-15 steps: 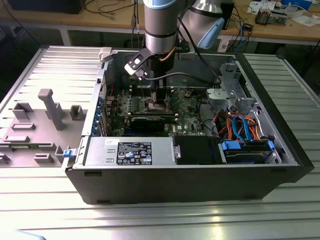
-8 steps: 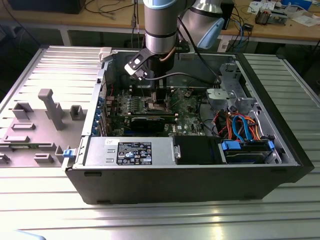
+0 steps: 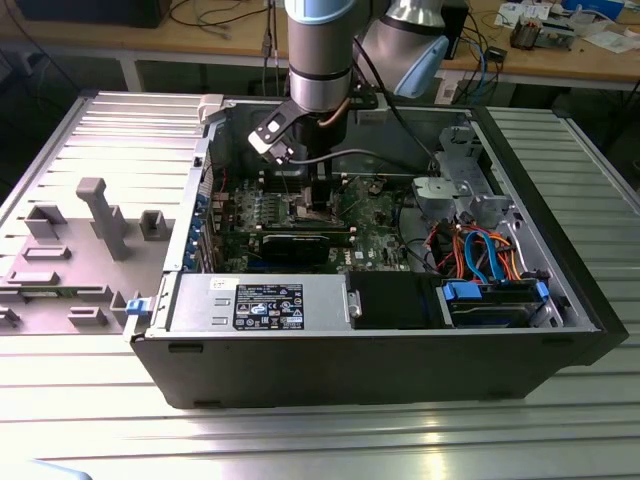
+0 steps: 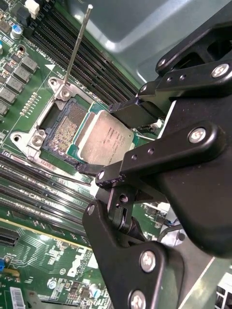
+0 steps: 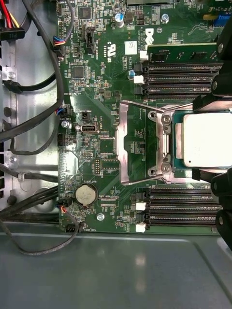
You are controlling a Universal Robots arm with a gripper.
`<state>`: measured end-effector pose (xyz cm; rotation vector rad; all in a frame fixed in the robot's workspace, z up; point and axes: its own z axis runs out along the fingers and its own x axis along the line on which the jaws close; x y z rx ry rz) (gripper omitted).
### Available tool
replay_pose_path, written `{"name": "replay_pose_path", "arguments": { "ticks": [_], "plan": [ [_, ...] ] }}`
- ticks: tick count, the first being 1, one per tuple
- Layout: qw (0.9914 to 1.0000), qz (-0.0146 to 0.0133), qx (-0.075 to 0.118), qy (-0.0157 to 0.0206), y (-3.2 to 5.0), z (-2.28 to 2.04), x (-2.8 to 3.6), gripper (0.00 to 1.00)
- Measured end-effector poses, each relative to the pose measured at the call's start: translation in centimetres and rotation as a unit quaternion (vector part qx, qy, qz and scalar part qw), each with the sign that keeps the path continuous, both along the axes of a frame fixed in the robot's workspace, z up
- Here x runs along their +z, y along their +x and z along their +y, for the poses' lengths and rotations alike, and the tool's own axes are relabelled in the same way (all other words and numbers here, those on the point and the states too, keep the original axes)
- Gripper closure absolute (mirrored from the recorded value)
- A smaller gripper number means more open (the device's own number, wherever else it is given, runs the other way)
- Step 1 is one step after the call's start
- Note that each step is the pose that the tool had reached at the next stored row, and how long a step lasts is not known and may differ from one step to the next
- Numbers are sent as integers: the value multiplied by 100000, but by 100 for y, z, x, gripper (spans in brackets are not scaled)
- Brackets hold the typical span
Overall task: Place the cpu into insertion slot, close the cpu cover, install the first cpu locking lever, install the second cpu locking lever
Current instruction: 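Place the cpu into insertion slot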
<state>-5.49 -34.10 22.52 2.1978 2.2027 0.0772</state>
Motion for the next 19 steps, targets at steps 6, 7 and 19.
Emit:
{"name": "replay_pose_path", "arguments": {
  "ticks": [6,7,19],
  "plan": [
    [100000,-3,5,13,-19,1,-10,45],
    [100000,-3,5,15,-20,1,-10,45],
    [100000,-8,228,22,-53,1,-100,45]
  ]
}}
